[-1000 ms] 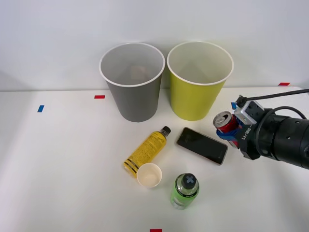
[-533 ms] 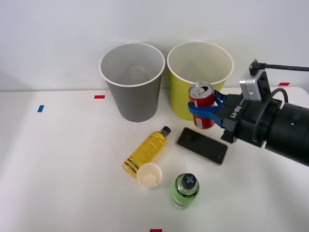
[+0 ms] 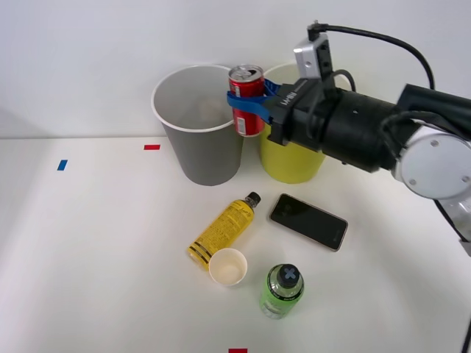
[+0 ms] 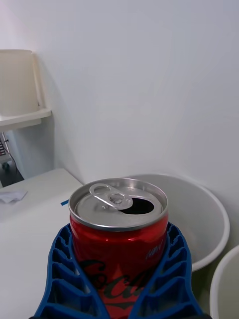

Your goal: Put cans in the gray bin, plastic bottles in the light green bin

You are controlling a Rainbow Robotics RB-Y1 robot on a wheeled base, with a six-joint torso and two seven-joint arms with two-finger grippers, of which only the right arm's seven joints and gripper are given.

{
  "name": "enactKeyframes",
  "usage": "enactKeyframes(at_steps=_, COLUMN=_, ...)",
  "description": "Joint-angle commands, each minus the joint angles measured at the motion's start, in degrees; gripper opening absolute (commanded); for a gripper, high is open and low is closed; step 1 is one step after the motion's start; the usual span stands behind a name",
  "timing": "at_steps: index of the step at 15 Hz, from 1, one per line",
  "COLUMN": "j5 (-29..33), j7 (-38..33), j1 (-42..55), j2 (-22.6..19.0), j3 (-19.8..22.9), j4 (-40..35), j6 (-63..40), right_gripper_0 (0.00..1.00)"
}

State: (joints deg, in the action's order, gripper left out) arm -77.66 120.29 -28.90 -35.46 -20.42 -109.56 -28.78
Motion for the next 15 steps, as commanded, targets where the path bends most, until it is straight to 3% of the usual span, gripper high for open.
enactKeyframes(at_steps=1, j5=-0.39, j7=0.65, j1=-9.25, j2=6.28, j3=-3.58, j4=11.13, j6=0.04, right_gripper_0=0.0)
enactKeyframes(at_steps=6, j5=1.1, j7=2.85, j1=-17.33, j2=12.87, j3=-4.98, j4=23.25, j6=0.04, right_gripper_0=0.0)
enactKeyframes(at_steps=11, j5=2.6, j7=4.69, j1=-22.17, j2=15.25, j3=-5.07, j4=30.73, j6=0.04, right_gripper_0=0.0)
enactKeyframes(at_steps=15, j5=3.57, j7=5.66, j1=-22.96, j2=16.13, j3=-5.07, j4=32.48, j6=0.04, right_gripper_0=0.0)
